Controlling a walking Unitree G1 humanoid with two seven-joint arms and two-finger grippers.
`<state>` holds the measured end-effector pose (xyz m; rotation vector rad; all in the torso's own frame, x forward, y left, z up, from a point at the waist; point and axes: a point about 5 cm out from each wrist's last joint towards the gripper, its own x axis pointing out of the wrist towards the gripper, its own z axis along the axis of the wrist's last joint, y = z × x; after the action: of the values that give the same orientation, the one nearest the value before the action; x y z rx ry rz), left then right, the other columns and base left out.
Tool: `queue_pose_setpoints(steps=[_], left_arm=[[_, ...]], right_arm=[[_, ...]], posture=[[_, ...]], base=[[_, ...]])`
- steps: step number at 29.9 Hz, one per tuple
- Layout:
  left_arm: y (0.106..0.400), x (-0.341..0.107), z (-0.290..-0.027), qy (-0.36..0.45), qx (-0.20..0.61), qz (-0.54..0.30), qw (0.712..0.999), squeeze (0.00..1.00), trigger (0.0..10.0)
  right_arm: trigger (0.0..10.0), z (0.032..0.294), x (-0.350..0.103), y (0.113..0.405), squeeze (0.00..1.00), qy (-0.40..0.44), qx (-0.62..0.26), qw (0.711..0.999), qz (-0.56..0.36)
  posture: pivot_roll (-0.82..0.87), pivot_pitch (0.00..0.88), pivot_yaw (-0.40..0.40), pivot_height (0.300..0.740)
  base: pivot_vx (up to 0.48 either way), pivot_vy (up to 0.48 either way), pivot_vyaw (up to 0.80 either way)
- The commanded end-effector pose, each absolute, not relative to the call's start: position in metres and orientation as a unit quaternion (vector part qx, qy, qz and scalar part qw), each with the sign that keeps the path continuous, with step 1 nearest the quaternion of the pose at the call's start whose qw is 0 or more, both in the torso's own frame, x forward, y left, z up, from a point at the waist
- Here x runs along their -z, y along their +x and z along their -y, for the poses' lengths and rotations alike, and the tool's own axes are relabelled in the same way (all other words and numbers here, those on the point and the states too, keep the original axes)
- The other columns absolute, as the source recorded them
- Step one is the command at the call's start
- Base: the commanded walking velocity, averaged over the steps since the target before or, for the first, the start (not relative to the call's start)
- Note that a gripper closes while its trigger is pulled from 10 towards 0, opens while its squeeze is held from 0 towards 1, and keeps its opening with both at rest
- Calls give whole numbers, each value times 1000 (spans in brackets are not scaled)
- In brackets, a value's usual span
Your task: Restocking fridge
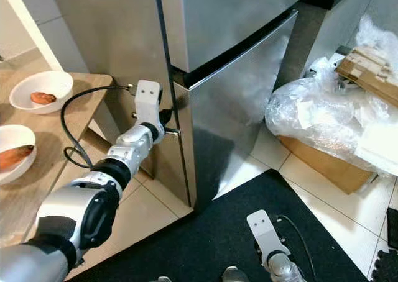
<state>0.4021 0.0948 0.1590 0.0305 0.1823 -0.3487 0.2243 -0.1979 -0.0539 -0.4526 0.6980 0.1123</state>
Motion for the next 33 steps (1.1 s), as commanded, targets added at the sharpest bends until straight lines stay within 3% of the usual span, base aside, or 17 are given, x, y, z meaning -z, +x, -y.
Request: queue_pose_setpoints(steps=[1,33], left_arm=[[399,-157,-75,30,212,-96,972,0,10000],[389,-156,-38,12,286,-90,954,0,10000]], right_arm=[[10000,197,58,218,0,-219,-56,911,-345],[10000,200,56,220,0,-213,-43,915,-340]], posture=[[-132,196,21,740],[-145,196,35,740]], base=[[0,0,0],[0,0,0]])
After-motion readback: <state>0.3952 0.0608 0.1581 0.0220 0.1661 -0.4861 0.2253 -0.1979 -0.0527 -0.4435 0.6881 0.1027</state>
